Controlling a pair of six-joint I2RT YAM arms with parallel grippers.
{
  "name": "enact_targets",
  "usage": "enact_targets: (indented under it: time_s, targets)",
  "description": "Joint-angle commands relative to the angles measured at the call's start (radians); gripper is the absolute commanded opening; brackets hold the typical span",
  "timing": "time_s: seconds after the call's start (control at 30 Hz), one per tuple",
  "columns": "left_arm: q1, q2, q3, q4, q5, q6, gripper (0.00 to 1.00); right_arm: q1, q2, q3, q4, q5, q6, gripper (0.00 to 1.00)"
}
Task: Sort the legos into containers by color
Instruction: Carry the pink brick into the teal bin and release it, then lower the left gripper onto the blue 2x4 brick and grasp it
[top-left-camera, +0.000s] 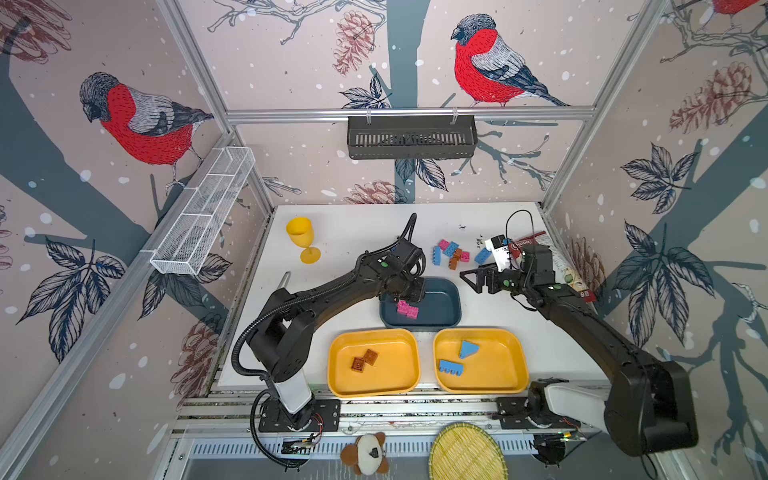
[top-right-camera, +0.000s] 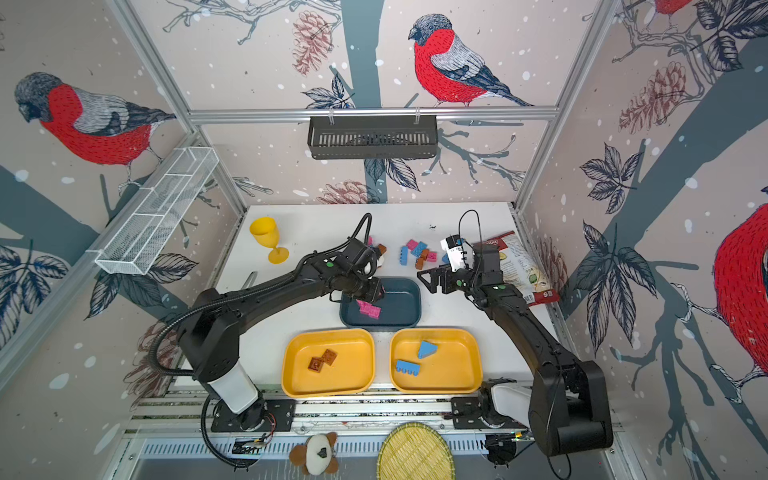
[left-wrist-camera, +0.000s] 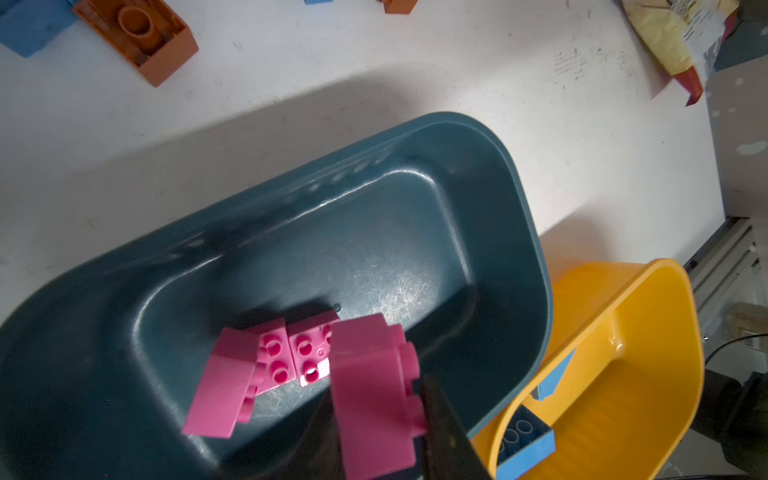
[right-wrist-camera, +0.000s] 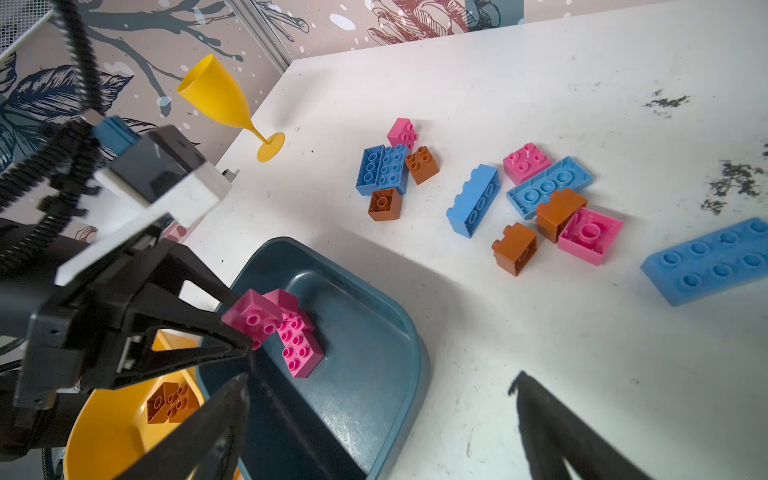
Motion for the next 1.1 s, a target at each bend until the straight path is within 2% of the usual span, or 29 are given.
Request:
enact_targets:
  time_s: [0.0,0.03,0.1,0.27,0.53,0.7,0.87,1.07]
  targets:
    - [0.0,0.021,0.028,0.001,-0.013,0.038,0.52,0.001,-0.022,-0.006,-0.005,0.01,-0.006,1.0]
    - [0.0,0.027,0.046,-0.015,-0.036,0.046,0.58,0.001,-0.029,-0.009,-0.006,0.015,-0.005,1.0]
    - [0.007,0.038,0.079,-0.042,-0.063,0.066,0.63,0.001,-0.037,-0.013,-0.007,0.017,-0.003,0.99]
    - [0.058,0.045,0.149,-0.059,-0.101,0.098,0.69,0.0,-0.047,-0.024,-0.005,0.023,0.0,1.0]
    - [0.183,0.177,0.289,-0.049,-0.201,0.07,0.7,0.0,-0.024,-0.014,0.01,0.017,0.004,0.99]
    - [0.248,0.31,0.392,-0.056,-0.276,0.002,0.65,0.0,-0.013,-0.011,0.014,0.017,0.004,1.0]
    - [0.28,0.39,0.418,0.006,-0.27,-0.049,0.61,0.001,-0.005,-0.012,0.016,0.017,0.002,1.0]
    - [0.284,0.488,0.489,-0.015,-0.25,-0.06,0.61,-0.001,0.009,-0.009,0.014,0.018,-0.006,1.0]
